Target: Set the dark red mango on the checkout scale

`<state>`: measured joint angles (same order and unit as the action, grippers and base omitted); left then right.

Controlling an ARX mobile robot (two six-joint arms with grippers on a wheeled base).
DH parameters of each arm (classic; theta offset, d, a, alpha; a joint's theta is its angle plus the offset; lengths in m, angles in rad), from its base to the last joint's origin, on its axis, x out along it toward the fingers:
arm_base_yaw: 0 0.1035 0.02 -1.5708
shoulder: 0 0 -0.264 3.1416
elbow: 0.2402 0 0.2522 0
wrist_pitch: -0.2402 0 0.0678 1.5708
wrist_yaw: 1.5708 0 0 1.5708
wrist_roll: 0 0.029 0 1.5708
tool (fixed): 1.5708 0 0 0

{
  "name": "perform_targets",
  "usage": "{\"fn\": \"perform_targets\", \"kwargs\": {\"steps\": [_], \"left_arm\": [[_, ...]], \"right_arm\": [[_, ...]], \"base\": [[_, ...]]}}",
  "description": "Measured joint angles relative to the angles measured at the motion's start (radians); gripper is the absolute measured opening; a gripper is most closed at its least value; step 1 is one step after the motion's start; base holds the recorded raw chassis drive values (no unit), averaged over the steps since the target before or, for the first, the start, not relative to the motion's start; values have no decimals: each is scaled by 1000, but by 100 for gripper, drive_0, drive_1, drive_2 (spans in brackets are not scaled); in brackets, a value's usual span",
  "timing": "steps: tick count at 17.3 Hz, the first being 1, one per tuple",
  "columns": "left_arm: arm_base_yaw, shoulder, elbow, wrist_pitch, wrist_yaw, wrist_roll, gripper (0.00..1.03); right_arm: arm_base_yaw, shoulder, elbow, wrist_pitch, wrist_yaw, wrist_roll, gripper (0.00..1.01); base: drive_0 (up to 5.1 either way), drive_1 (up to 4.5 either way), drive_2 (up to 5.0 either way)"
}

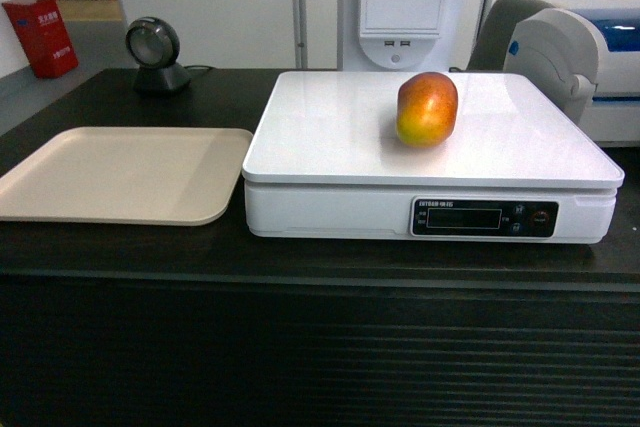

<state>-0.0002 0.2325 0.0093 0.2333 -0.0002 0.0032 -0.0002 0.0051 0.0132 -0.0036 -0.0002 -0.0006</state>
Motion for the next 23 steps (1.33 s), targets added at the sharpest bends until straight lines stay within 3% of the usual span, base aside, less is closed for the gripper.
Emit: {"fn": "perform_targets", "kwargs": {"steps": [5, 6, 7, 11, 21, 22, 23], "left_arm": [[0, -63, 0, -61, 0, 0, 2], [0, -150, 0, -197, 0, 0, 2], [0, -225, 1, -230, 0, 0, 2], [0, -223, 1, -238, 0, 0, 2], [0, -223, 1, -237, 0, -2, 95], [0, -223, 1, -237, 0, -1, 100], [0, -223, 1, -237, 0, -2, 97]], "right_arm": [[0, 0, 0, 0, 0, 0, 98], [0, 0, 0, 0, 0, 0, 98], [0, 0, 0, 0, 0, 0, 98], [0, 0, 0, 0, 0, 0, 98], [0, 0, 0, 0, 0, 0, 98], [0, 0, 0, 0, 0, 0, 98], [0, 0, 0, 0, 0, 0, 98]], "base": [[0, 0, 0], [0, 0, 0], [0, 0, 0], [0, 0, 0], [0, 0, 0], [0, 0, 0], [0, 0, 0]]}}
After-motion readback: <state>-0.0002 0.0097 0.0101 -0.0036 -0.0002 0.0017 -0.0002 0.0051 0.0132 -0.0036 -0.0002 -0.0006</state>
